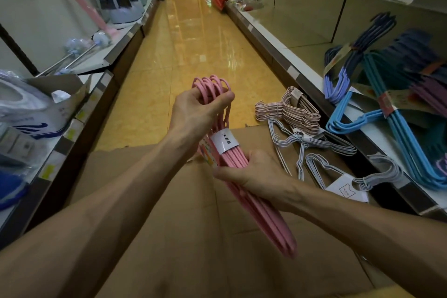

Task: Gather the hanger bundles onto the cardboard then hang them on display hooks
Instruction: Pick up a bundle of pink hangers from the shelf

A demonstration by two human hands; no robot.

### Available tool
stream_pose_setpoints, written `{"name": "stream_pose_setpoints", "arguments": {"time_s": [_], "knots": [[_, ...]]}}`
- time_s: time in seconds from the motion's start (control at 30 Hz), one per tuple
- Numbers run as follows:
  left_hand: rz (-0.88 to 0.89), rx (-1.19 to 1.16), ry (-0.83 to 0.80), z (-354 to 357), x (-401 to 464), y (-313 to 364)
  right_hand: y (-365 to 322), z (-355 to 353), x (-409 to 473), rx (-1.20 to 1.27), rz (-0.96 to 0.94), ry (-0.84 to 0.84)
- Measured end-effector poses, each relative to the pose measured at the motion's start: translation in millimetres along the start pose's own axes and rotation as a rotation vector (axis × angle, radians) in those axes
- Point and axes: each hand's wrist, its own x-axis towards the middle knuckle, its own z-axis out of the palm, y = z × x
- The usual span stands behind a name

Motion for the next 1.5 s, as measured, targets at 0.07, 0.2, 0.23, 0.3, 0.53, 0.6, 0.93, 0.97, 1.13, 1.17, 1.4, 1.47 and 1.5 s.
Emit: {"name": "stream_pose_setpoints", "arguments": {"time_s": [0.07,0.2,0.23,0.3,0.53,0.6,0.93,0.97,1.13,1.17,1.4,1.47,1.5], "knots": [[-0.027,-0.053,-0.020,-7.3,3.9,-5.7,1.1,1.6,0.2,0.091,0.031,-0.061],[-0.054,-0.197,-0.069,-22.0,6.8,-19.4,5.5,4.0,1.6,0.276,0.147,-0.177],[-0.057,-0.232,-0.084,-25.0,7.0,-22.2,5.4,4.2,2.2,0.330,0.182,-0.227],[-0.071,-0.268,-0.112,-31.0,7.3,-25.3,4.1,3.5,4.2,0.417,0.245,-0.361],[-0.198,-0.250,-0.188,-49.0,5.8,-23.0,14.0,25.7,15.0,0.309,0.192,-0.476],[-0.191,-0.133,-0.145,-51.7,4.3,-25.7,19.6,37.5,19.5,0.261,0.172,-0.448],[-0.285,0.277,0.148,-93.2,8.0,-52.7,23.0,101.5,34.1,0.063,0.139,-0.400],[-0.310,0.259,0.187,-99.6,7.5,-56.2,21.7,106.1,34.2,0.037,0.133,-0.414],[-0.408,0.128,0.321,-127.0,-0.6,-74.2,21.5,123.0,40.5,-0.093,0.051,-0.447],[-0.417,0.121,0.329,-132.0,-2.1,-76.9,22.2,125.4,41.5,-0.134,0.025,-0.427],[-0.391,0.133,0.396,-175.3,-13.8,-86.7,50.1,130.7,58.3,-0.601,-0.113,-0.314],[-0.391,0.127,0.412,-192.1,-19.1,-92.8,57.0,126.0,60.8,-0.695,-0.127,-0.358],[-0.387,0.119,0.418,-201.1,-22.1,-96.3,60.7,124.3,62.0,-0.726,-0.135,-0.376]]}}
